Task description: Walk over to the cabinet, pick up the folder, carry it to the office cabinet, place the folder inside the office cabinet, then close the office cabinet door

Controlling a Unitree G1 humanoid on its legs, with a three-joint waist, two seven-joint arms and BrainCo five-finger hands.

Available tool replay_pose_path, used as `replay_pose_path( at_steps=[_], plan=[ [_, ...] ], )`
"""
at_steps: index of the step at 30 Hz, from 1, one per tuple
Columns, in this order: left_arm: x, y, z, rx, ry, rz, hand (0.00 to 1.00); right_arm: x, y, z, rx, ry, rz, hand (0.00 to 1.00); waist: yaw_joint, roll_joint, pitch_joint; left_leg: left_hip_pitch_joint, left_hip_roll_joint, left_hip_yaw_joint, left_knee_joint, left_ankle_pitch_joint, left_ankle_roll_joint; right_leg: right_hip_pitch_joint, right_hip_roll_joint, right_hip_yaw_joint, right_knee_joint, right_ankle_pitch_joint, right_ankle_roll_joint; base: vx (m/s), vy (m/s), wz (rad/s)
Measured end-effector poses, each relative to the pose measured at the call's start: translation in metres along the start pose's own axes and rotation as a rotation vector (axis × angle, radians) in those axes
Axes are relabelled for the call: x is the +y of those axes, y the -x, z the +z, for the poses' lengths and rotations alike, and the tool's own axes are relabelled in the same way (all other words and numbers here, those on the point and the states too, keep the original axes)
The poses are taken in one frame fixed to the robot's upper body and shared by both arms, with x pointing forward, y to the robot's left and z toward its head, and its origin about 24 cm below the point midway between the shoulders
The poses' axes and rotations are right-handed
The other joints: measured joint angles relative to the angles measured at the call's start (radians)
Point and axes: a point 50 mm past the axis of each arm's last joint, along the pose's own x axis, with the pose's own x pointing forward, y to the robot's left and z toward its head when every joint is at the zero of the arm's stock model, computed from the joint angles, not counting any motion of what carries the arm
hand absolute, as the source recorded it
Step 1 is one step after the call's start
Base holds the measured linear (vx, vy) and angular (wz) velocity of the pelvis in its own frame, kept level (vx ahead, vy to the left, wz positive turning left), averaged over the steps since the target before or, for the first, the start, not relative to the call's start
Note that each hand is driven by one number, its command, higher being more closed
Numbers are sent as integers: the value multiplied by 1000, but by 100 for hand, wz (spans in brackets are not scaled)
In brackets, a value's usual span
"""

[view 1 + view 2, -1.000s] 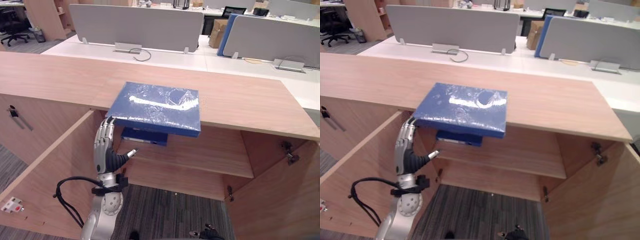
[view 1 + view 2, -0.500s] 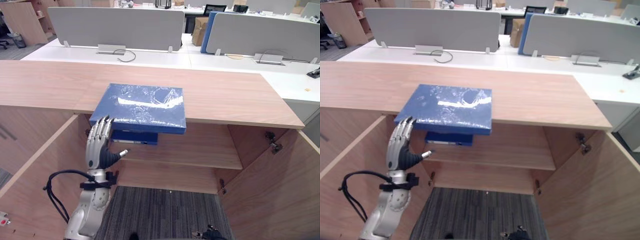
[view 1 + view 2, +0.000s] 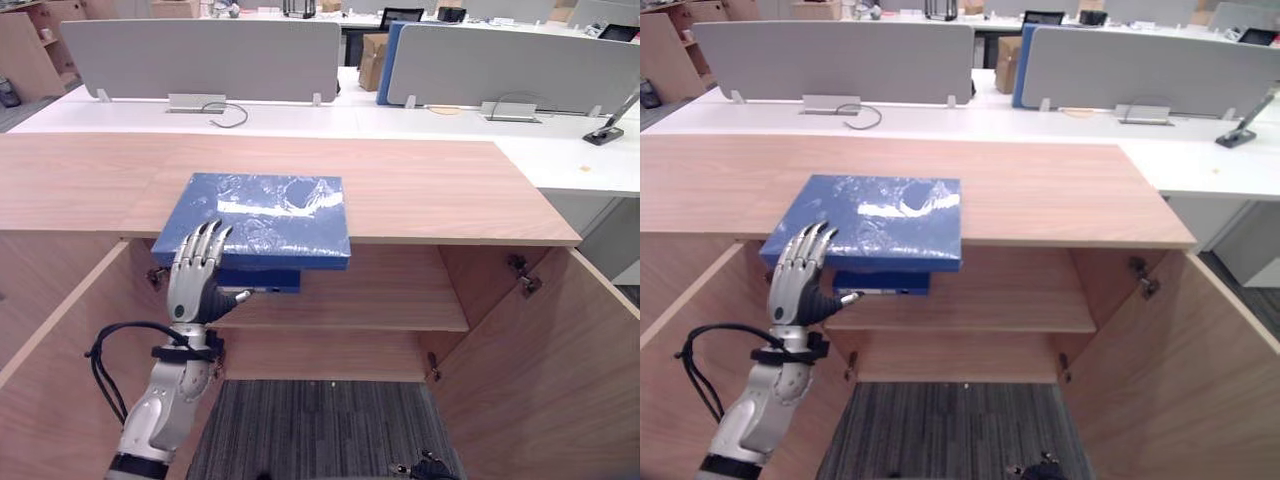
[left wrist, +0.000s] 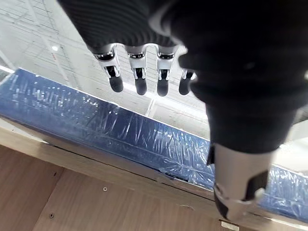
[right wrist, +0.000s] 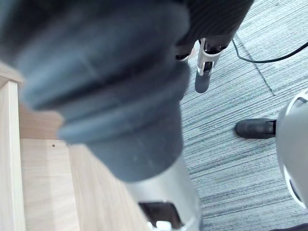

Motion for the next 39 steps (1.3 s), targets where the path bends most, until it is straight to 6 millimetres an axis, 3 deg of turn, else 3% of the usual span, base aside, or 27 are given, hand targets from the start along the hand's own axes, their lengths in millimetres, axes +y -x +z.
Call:
replay_pose_path(
  at_steps=[31, 32, 39],
  plan=[
    [-17, -25, -37, 8, -241, -112, 0, -8, -2, 11, -48, 89, -14, 0, -26, -4, -1, 18, 6, 57, 5, -20, -9, -6, 2, 58, -18, 8, -1, -16, 23, -5],
    [-17, -26, -39, 13, -244, -113, 100, -9, -2, 12, -49, 89, -16, 0, -27, -4, -1, 19, 6, 58, 5, -20, -9, -6, 2, 59, -18, 10, -1, -43, 38, -4],
    [-7, -45, -47, 58, -271, -43, 100, -10, -2, 13, -53, 89, -19, 0, -39, -3, -3, 21, 5, 81, 4, -22, -6, -12, 1, 82, -34, 27, -6, -49, 50, -11]
  ],
)
